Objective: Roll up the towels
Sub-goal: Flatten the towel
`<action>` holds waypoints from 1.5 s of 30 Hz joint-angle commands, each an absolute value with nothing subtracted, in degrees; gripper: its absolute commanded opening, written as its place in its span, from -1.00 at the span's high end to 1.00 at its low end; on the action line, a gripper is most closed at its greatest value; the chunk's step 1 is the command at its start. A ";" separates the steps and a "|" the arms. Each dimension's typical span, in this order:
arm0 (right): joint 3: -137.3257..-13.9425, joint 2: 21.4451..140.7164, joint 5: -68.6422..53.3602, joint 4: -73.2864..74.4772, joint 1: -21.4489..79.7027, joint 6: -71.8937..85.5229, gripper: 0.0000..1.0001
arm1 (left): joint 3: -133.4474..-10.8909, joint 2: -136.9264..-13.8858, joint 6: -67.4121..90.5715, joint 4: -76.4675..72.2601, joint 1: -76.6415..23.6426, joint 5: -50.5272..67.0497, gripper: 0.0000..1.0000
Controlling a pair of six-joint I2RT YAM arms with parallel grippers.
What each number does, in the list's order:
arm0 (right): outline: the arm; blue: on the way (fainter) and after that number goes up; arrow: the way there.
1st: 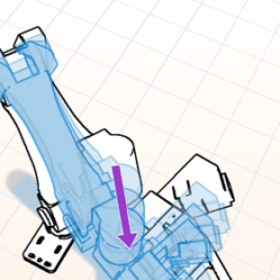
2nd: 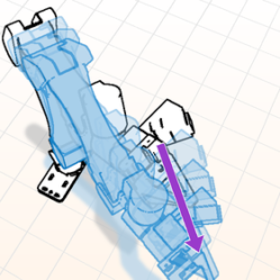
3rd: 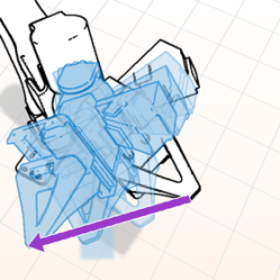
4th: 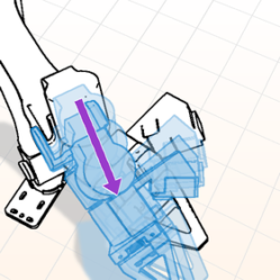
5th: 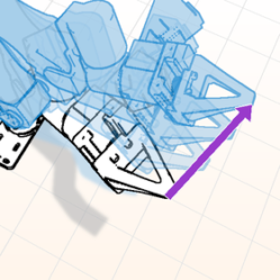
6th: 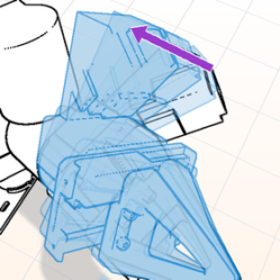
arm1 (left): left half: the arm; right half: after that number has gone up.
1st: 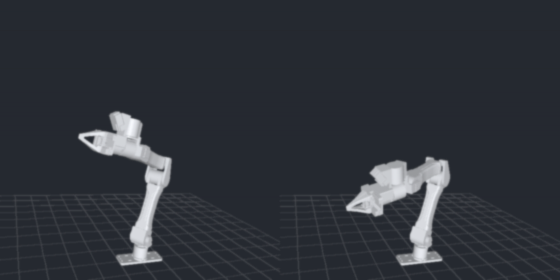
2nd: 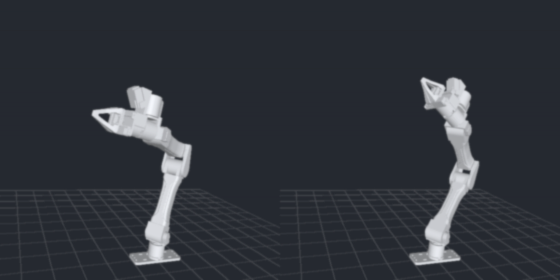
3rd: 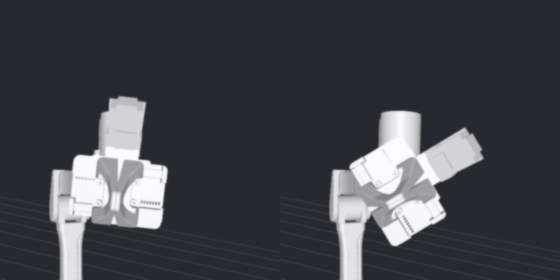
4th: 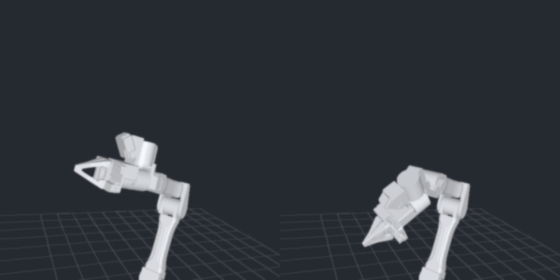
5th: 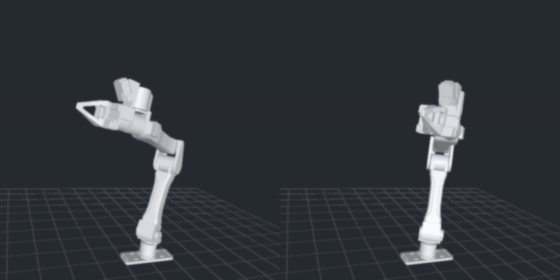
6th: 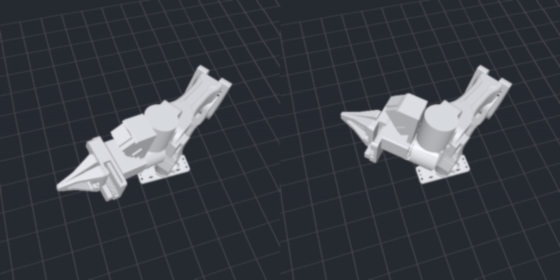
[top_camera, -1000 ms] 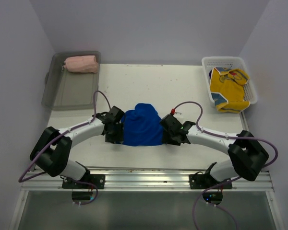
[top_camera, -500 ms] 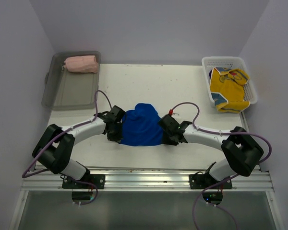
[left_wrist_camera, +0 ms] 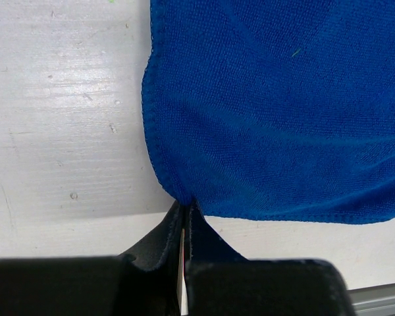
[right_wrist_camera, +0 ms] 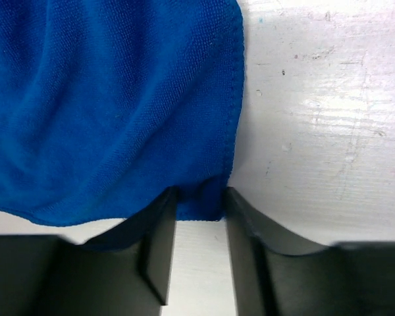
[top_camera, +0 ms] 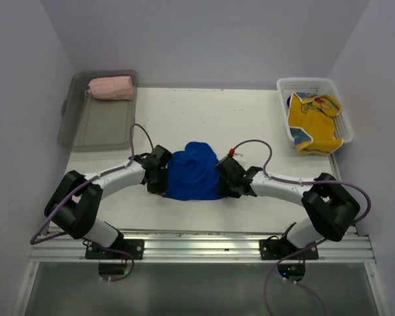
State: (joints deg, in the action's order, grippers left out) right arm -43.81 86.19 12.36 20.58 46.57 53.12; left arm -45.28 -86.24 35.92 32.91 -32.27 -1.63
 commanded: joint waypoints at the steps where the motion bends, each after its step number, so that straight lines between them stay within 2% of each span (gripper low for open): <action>1: -42.81 87.63 11.25 19.43 46.67 53.87 0.27 | -46.32 -86.31 35.25 32.43 -32.17 -3.34 1.00; 5: -41.14 86.49 11.16 19.25 46.67 54.84 0.38 | -46.49 -86.22 35.33 32.61 -32.08 -3.17 1.00; 6: -41.05 86.22 11.86 19.51 46.67 54.67 0.61 | -46.49 -86.22 35.33 32.43 -32.08 -3.16 1.00; 9: -43.49 84.91 14.58 23.72 46.67 53.27 1.00 | -47.63 -85.96 35.25 33.31 -32.08 -2.99 1.00; 19: -59.05 79.10 27.76 34.09 44.92 42.12 1.00 | -63.17 -82.36 31.74 39.89 -31.73 -6.60 1.00; 30: -75.23 73.57 33.40 36.03 42.19 32.44 1.00 | -85.85 -78.67 28.21 44.65 -30.85 -10.28 1.00; 36: -78.83 69.44 29.99 36.57 42.36 28.57 1.00 | -89.82 -74.80 27.86 44.47 -30.94 -11.69 1.00; 45: -78.93 60.84 23.04 41.22 43.50 27.42 1.00 | -83.33 -63.65 27.86 43.42 -30.94 -9.14 1.00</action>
State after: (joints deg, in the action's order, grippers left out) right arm -77.19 64.97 26.17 38.28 42.78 29.08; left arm -85.65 -67.90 29.23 42.98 -31.24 -9.43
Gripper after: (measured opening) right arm 0.018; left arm 0.010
